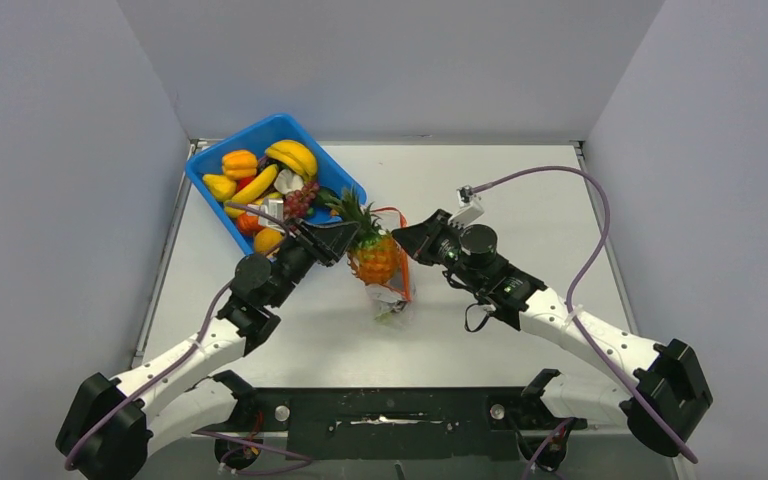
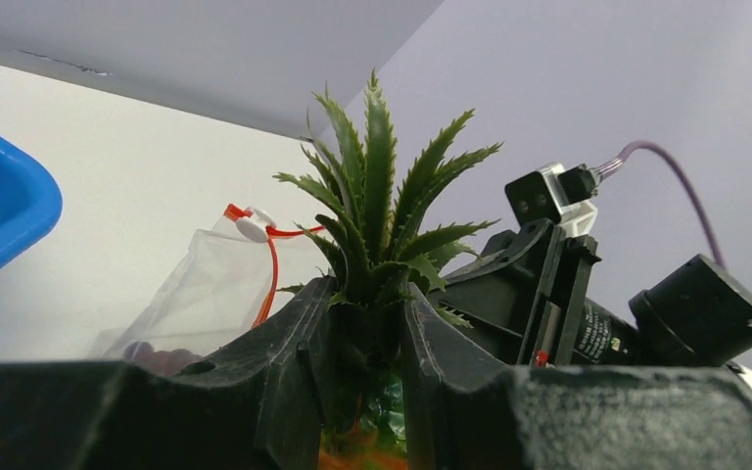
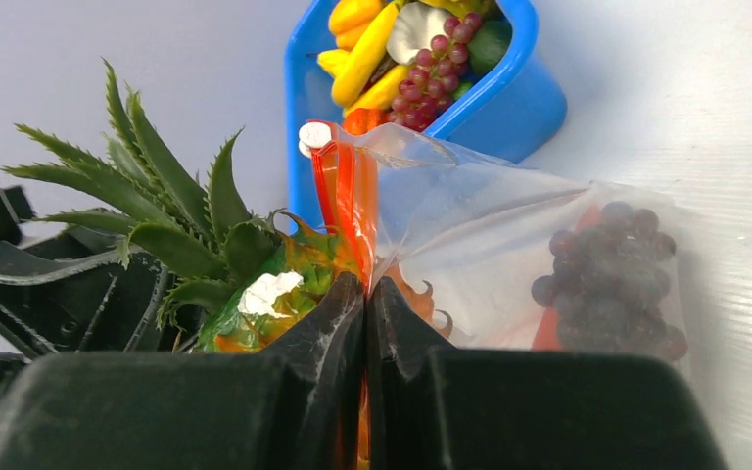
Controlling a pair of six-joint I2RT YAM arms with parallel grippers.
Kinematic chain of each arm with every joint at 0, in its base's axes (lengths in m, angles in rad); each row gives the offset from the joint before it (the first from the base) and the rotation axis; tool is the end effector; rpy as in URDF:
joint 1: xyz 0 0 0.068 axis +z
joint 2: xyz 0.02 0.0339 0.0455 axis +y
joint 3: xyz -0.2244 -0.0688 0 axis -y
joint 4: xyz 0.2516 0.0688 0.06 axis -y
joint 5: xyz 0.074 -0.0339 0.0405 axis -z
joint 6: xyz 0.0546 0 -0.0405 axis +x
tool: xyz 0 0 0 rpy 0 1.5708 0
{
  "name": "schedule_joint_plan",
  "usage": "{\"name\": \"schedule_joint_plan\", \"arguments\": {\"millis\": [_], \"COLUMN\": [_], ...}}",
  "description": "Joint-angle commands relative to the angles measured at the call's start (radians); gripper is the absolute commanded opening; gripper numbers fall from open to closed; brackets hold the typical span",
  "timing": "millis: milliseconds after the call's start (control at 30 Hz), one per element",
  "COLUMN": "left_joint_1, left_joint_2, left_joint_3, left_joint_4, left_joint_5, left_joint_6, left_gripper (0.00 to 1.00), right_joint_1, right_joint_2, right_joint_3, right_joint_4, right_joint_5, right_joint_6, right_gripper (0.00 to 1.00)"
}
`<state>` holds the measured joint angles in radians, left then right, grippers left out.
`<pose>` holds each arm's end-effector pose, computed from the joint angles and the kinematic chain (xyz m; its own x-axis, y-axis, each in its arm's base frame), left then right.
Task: Place the food in the zip-top bag and seal the zipper
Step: Place the fake fruit in the zipper food storage bag.
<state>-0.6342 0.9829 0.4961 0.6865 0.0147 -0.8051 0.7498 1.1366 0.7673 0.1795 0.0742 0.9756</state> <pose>0.2187 -0.1618 0.2611 -0.3247 -0.6560 -0.6814 0.5338 0.4676 -0.7046 0.2282 0.2070 0.2580 -0.5960 0.5733 -0.5622 -0.2368 0.5435 0.8053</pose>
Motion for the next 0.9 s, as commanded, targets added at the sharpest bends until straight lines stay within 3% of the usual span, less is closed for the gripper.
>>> {"name": "schedule_joint_plan", "arguments": {"millis": [0,367,633,867], "left_joint_1": [-0.017,-0.022,-0.028,-0.039], "left_joint_2": [-0.050,-0.163,-0.077,-0.081], "left_joint_3": [-0.049,-0.159,-0.236,-0.183], "left_joint_4": [0.255,0.389,0.691,0.714], "left_joint_5": [-0.036,-0.146,-0.174,-0.170], "left_joint_6": [-0.085,-0.062,-0.080,-0.095], "left_gripper": [0.00,0.00,0.00,0.00], "right_joint_1": [0.011,0.011,0.013,0.013], "right_joint_2": [-0.050,-0.090,-0.075,-0.052], "right_joint_3": [-0.027,-0.070,-0.073,-0.073], "right_joint_4": [0.172,0.234,0.299,0.296], "right_joint_5": [0.003,0.017,0.004,0.001], "right_joint_6": [0.126,0.254,0.350,0.367], "right_gripper": [0.00,0.00,0.00,0.00]}}
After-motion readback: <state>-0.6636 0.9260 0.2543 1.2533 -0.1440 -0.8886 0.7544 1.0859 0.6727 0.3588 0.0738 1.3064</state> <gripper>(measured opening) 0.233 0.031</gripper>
